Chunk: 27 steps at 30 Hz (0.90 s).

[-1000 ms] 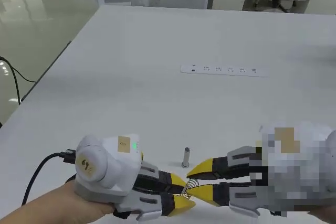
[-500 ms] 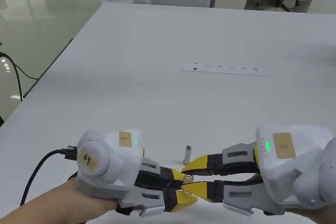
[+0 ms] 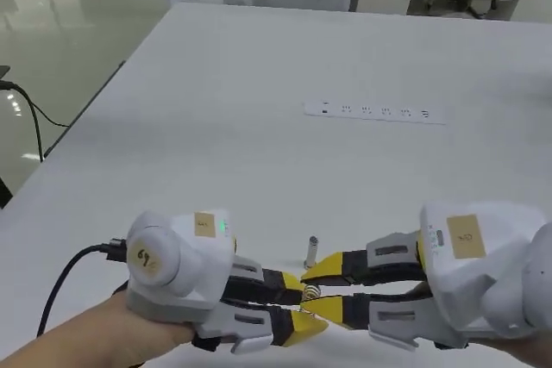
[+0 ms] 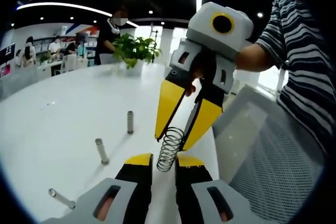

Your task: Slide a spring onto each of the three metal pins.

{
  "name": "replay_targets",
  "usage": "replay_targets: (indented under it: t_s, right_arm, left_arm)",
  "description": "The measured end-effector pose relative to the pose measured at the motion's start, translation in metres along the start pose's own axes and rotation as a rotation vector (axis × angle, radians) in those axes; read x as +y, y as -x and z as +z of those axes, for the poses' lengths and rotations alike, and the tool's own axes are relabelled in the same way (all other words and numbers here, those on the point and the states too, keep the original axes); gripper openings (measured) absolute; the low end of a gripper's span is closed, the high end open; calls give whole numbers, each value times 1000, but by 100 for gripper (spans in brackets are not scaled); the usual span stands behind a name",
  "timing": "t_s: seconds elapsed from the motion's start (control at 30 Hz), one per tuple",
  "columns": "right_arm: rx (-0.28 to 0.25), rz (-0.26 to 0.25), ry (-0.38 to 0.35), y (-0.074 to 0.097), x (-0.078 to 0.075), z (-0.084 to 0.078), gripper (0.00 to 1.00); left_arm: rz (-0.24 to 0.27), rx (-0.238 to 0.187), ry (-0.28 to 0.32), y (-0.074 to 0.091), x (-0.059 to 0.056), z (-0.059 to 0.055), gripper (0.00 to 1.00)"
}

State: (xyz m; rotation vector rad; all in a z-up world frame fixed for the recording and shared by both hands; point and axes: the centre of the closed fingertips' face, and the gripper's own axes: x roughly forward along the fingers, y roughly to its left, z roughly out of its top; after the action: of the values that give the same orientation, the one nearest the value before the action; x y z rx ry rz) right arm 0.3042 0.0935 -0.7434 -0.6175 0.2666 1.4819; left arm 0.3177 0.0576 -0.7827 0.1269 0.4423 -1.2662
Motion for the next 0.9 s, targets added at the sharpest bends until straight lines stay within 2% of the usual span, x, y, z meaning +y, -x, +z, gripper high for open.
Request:
replay_targets:
  t_s: [0.23,0.53,0.9]
  right_arm:
    - [5,-8,-9,0,-2,-3,7]
    - [15,-9,-6,-1,-2,-6,7]
    - [10,-38,-9,-1,-10,-6,8]
  left_arm:
    - [18,-25,32,5,1,2,16]
    - [37,-32,51,10,2,0,24]
    - [85,-33,72,21,8,-7,32]
